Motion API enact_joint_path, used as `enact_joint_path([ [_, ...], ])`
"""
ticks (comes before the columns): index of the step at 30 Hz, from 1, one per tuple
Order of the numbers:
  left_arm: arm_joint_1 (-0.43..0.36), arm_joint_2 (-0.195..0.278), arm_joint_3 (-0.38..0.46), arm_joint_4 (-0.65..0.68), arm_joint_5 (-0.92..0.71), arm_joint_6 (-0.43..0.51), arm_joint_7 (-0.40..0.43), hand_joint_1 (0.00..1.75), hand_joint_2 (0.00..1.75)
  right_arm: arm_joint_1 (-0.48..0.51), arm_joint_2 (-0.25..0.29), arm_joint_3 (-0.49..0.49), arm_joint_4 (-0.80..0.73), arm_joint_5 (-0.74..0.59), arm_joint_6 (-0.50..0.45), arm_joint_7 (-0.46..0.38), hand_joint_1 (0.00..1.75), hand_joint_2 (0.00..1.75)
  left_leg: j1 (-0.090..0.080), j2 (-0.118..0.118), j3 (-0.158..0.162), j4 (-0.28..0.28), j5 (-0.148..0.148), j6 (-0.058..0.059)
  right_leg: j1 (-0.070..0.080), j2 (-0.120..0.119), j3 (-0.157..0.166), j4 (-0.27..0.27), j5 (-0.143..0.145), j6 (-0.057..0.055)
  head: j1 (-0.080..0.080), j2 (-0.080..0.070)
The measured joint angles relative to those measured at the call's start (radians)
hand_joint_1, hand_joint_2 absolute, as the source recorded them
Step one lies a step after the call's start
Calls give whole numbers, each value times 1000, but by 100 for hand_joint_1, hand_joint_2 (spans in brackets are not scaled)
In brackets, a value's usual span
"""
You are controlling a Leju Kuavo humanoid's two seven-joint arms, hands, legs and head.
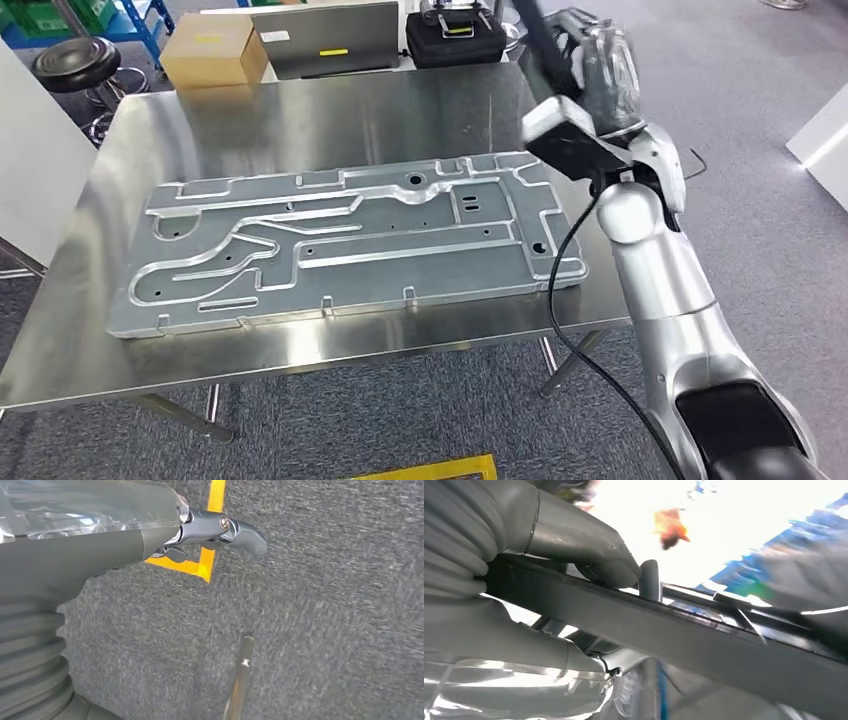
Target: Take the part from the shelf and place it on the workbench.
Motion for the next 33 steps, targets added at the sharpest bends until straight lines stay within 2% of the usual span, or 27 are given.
enact_joint_path([
  [2, -4, 0, -4, 0, 0, -2, 0, 0, 175, -68, 16, 63, 118, 162, -1, 67, 175, 175, 0, 1, 0, 10, -7, -11, -3, 1, 8, -5, 7, -12, 0, 0],
  [3, -6, 0, -5, 0, 0, -3, 0, 0, 175, -103, 32, 98, 181, 240, -2, 94, 175, 175, 1, 1, -9, 31, -20, -16, -5, 1, 13, -8, 7, -17, 0, 0],
  [4, -8, 0, -6, 0, 0, -2, 0, 0, 175, -137, 53, 134, 243, 310, -1, 119, 175, 175, 3, 0, -29, 73, -41, -22, -6, 2, 16, -10, 7, -22, 0, 0],
  [6, -10, 0, -6, 0, 0, -1, 0, 0, 175, -197, 107, 209, 364, 425, 6, 166, 175, 175, 6, 0, -95, 196, -92, -33, -5, 5, 19, -10, 4, -29, 0, 0],
  [7, -10, -1, -6, 0, 0, 0, 0, 0, 175, -217, 132, 244, 416, 468, 11, 188, 175, 175, 7, 0, -128, 248, -107, -36, -4, 7, 21, -10, 3, -31, 0, 0],
  [8, -10, -2, -6, 1, 0, 1, 0, 0, 175, -232, 158, 276, 465, 502, 18, 206, 175, 175, 8, 1, -147, 271, -105, -38, -3, 7, 23, -10, 0, -33, 0, 0],
  [9, -9, -2, -6, 1, 0, 1, 0, 0, 175, -245, 184, 304, 508, 527, 25, 222, 175, 175, 8, 1, -150, 258, -84, -39, -2, 7, 25, -8, -3, -34, 0, 0],
  [11, -7, -4, -6, 2, 0, 2, 0, 0, 175, -277, 241, 351, 592, 560, 48, 243, 175, 175, 8, 2, -113, 141, -4, -34, 0, 7, 28, -3, -10, -34, 0, 0],
  [12, -8, -4, -6, 2, 0, 2, 0, 0, 175, -296, 270, 370, 629, 570, 66, 248, 175, 175, 6, 3, -91, 79, 24, -30, 1, 8, 28, 0, -13, -33, 0, 0],
  [13, -9, -4, -6, 2, 0, 2, 0, 0, 175, -313, 297, 388, 662, 576, 89, 249, 175, 175, 4, 4, -73, 32, 39, -25, 3, 8, 27, 2, -16, -31, 0, 0],
  [15, -11, -5, -6, 3, 0, 2, 0, 0, 175, -334, 344, 421, 723, 579, 150, 236, 175, 175, 0, 4, -61, 2, 39, -15, 5, 8, 25, 3, -19, -22, 0, 0],
  [18, -10, -8, -6, 4, 0, 2, 0, 0, 175, -342, 393, 454, 798, 573, 211, 191, 175, 175, 8, 2, -52, -11, 49, -3, 7, 5, 22, 18, -38, -6, 0, 0],
  [20, -12, -12, -8, 5, 0, 1, -1, 0, 175, -342, 413, 469, 834, 562, 212, 149, 175, 175, 12, 3, -47, -16, 50, 3, 3, 2, -16, 103, -89, 6, 0, 0],
  [22, -15, -15, -12, 6, 0, -2, -5, 0, 175, -324, 425, 483, 864, 551, 191, 106, 175, 175, 12, 3, -44, -15, 47, 8, -2, 1, -82, 232, -142, 14, 0, 0],
  [23, -16, -17, -14, 6, 0, -3, -7, 0, 175, -309, 429, 489, 876, 547, 178, 90, 175, 175, 12, 2, -42, -15, 45, 8, -4, 0, -104, 272, -148, 16, 0, 0],
  [24, -17, -19, -16, 7, 0, -4, -8, 0, 175, -292, 432, 494, 886, 546, 166, 82, 175, 175, 12, 1, -39, -14, 43, 8, -5, -1, -109, 275, -136, 17, 0, 0],
  [25, -17, -20, -18, 7, 0, -5, -9, 0, 175, -279, 435, 498, 894, 545, 157, 79, 175, 175, 12, 0, -37, -13, 40, 7, -6, -2, -95, 239, -106, 15, 0, 0],
  [27, -18, -24, -22, 7, 0, -8, -10, 0, 175, -265, 441, 503, 907, 543, 146, 75, 175, 175, 9, -1, -34, -8, 33, 1, -3, -2, -36, 104, -37, 5, 0, 0],
  [28, -19, -25, -24, 7, 0, -10, -13, 0, 175, -261, 444, 504, 912, 542, 137, 72, 175, 175, 7, -1, -34, -6, 30, -2, -1, -2, -11, 48, -16, 0, 0, 0],
  [29, -21, -26, -25, 7, 0, -12, -17, 0, 175, -255, 447, 506, 916, 541, 125, 69, 175, 175, 6, -1, -34, -4, 27, -6, 2, -2, 4, 15, -7, -4, 0, 0],
  [31, -23, -28, -25, 7, 0, -13, -29, 0, 175, -234, 449, 512, 924, 543, 93, 65, 175, 175, 5, 0, -31, -6, 24, -16, 5, -2, 11, 2, -7, -12, -1, 0],
  [33, -24, -30, -25, 7, 0, -14, -40, 0, 175, -206, 450, 520, 934, 548, 69, 63, 175, 175, 9, 1, -31, 5, 11, -26, 1, -2, 19, -7, -5, -22, -1, 0],
])
